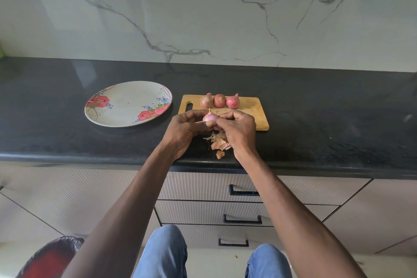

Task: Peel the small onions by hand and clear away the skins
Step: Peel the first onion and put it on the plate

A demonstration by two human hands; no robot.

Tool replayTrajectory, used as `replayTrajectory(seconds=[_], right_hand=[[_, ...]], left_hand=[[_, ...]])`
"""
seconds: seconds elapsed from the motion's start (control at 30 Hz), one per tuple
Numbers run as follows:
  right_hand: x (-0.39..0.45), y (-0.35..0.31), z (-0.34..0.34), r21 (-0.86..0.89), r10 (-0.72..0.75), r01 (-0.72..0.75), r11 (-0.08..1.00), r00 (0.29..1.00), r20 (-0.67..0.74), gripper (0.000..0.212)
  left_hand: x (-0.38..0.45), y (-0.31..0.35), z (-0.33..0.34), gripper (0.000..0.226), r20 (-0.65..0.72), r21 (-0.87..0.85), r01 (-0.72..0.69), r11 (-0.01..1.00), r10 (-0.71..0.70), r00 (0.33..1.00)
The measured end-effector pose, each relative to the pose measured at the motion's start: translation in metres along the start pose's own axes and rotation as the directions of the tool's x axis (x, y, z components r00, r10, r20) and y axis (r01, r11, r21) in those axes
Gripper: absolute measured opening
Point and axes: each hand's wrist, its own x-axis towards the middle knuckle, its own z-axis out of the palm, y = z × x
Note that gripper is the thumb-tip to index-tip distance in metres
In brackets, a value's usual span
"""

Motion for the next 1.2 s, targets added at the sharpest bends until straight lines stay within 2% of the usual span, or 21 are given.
replayTrajectory(seconds=[0.17, 0.3, 0.47, 0.67, 0.8, 0.87, 0.97, 1.03, 1.1, 1.2], right_hand=[[0.003, -0.002, -0.003, 0.081, 0.087, -0.087, 0.993, 0.996, 0.001, 0.012], [0.001, -0.005, -0.006, 0.135, 0.132, -0.136, 0.982, 0.991, 0.035, 0.014], [0.002, -0.003, -0.006, 0.128, 0.126, -0.128, 0.984, 0.992, 0.017, 0.012], [0.001, -0.002, -0.004, 0.091, 0.098, -0.099, 0.991, 0.995, 0.017, 0.014], [0.002, -0.004, -0.007, 0.168, 0.151, -0.146, 0.975, 0.988, -0.015, 0.011], [0.004, 0.001, -0.007, 0.156, 0.125, -0.112, 0.981, 0.989, -0.079, 0.011], [0.007, 0.009, -0.004, 0.009, 0.044, -0.043, 0.999, 0.991, -0.126, 0.015], [0.006, 0.011, -0.001, -0.090, -0.026, 0.017, 0.996, 0.995, -0.101, 0.014], [0.007, 0.011, 0.000, -0.104, -0.099, 0.093, 0.990, 0.993, -0.058, 0.005], [0.007, 0.013, -0.002, -0.084, -0.160, 0.164, 0.983, 0.985, 0.057, 0.016]], left_hand=[[0.001, -0.001, -0.001, 0.024, -0.004, -0.038, 0.016, 0.999, -0.016, 1.000], [0.004, -0.002, -0.002, 0.030, -0.026, -0.077, 0.030, 0.997, -0.033, 0.999], [0.006, -0.003, -0.001, 0.018, -0.032, -0.056, 0.064, 0.996, -0.066, 0.997], [0.002, -0.001, 0.001, 0.021, -0.016, 0.019, 0.054, 0.998, -0.053, 0.998], [0.003, 0.000, -0.001, 0.024, -0.032, -0.056, 0.048, 0.997, -0.050, 0.998], [0.002, 0.001, -0.001, 0.029, -0.036, -0.091, 0.053, 0.994, -0.056, 0.998], [0.000, 0.002, 0.000, 0.029, -0.032, -0.140, 0.035, 0.990, -0.040, 0.999], [-0.001, 0.003, 0.001, 0.034, -0.042, -0.191, 0.015, 0.982, -0.023, 0.999], [-0.001, 0.003, 0.001, 0.038, -0.048, -0.203, 0.004, 0.979, -0.014, 0.999], [-0.002, 0.003, 0.001, 0.039, -0.052, -0.185, -0.002, 0.983, -0.008, 0.999]])
